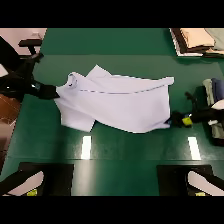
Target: Fold the shirts.
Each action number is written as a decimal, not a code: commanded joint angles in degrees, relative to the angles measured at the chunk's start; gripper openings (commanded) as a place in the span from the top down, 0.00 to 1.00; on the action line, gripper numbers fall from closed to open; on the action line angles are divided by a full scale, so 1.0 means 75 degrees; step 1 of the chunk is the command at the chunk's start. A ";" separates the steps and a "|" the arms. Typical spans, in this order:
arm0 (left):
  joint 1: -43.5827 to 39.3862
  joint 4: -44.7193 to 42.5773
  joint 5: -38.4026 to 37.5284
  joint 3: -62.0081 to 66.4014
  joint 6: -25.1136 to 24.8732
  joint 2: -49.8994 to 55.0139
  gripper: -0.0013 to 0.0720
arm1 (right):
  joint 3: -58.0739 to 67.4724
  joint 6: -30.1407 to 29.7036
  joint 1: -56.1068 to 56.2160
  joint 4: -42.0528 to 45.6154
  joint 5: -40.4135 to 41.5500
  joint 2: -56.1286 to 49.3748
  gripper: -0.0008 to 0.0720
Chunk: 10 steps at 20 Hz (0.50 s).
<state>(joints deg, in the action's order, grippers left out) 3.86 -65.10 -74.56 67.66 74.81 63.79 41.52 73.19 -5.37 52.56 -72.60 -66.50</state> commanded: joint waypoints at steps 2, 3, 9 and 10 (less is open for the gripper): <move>0.0000 -0.0009 0.0157 0.1323 0.0466 -0.1320 0.94 | 0.2439 0.0052 0.0029 -0.0070 -0.0425 0.1204 0.97; 0.0000 -0.0006 0.0242 0.1888 0.0565 -0.1629 0.94 | 0.3258 0.0058 -0.0087 -0.0067 -0.0460 0.1515 0.97; 0.0000 -0.0006 0.0903 0.5843 0.1157 -0.2524 0.94 | 0.8023 0.0303 -0.1122 0.0000 -0.0667 0.2366 0.97; 0.0000 -0.0006 0.0912 0.6484 0.1271 -0.2524 0.95 | 0.8714 0.0373 -0.1346 0.0000 -0.0933 0.2302 0.97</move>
<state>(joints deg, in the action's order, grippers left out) 3.86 -64.97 -69.43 103.72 81.58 46.70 91.72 74.52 -11.70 52.18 -77.17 -50.74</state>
